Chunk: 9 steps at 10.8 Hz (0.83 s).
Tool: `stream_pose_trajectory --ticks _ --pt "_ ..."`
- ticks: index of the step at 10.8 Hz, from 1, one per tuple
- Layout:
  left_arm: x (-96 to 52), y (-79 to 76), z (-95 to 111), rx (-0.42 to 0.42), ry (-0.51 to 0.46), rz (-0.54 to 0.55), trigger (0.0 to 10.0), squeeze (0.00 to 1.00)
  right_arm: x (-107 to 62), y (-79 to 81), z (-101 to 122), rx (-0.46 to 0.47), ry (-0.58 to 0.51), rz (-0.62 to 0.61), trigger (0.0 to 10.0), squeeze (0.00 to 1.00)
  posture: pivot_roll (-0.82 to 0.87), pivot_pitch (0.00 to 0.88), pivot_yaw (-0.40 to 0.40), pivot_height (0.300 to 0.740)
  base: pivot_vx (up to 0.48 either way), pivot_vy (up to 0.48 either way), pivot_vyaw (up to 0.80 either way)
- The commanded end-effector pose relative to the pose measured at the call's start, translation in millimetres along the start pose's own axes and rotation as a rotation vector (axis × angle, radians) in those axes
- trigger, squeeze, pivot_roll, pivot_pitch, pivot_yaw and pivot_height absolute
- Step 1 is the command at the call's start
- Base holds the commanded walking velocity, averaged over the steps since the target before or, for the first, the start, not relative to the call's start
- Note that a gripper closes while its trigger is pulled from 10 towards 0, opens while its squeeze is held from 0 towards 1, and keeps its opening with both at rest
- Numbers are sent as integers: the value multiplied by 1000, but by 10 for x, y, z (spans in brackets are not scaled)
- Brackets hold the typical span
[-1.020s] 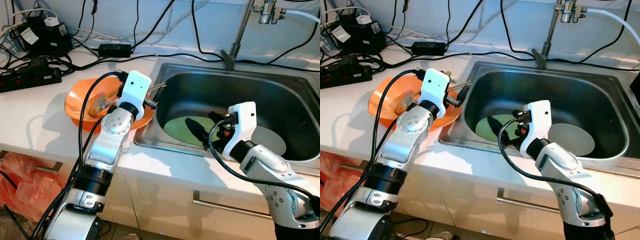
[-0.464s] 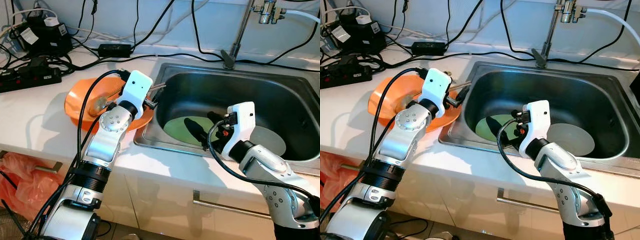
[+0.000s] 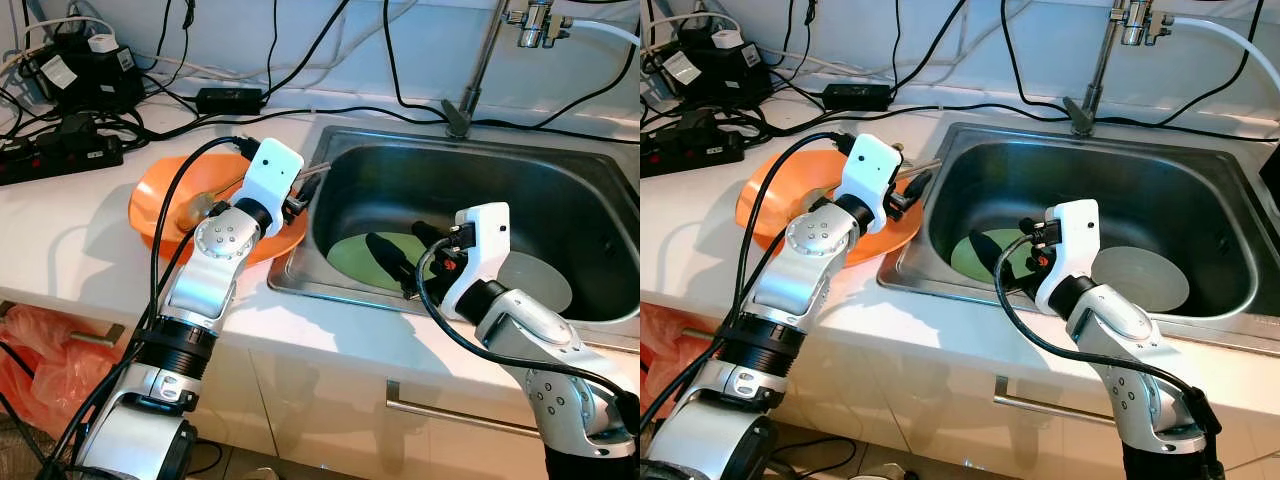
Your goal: Kitchen organization
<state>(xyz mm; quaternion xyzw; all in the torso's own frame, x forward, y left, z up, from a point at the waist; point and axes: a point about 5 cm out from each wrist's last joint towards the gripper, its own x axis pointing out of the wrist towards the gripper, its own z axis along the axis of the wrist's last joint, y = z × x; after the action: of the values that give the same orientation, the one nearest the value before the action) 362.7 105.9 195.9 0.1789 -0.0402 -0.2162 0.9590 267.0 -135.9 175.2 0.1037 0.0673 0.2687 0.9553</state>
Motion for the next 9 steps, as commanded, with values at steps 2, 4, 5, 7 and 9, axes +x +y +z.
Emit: stream_pose_trajectory --ticks 2,4,5,7,9 --pt "11 -9 -36 2 35 -39 0 0 -21 21 95 -13 -50 1 10000 0 69 11 24 740 0 0 0" --pt "7 -13 -51 -4 44 -49 0 0 -17 16 91 -13 -47 -2 10000 0 67 13 22 740 0 0 0" --pt "7 -14 -51 -9 44 -51 0 0 -17 15 90 -13 -47 -2 10000 0 67 14 20 740 0 0 0" --pt "4 -1 -32 -24 29 -42 0 0 -14 6 89 -14 -46 -6 10000 0 67 13 18 740 0 0 0" --pt "4 1 -33 -30 29 -41 0 0 -11 -2 90 -16 -45 -7 10000 0 67 12 17 740 0 0 0"
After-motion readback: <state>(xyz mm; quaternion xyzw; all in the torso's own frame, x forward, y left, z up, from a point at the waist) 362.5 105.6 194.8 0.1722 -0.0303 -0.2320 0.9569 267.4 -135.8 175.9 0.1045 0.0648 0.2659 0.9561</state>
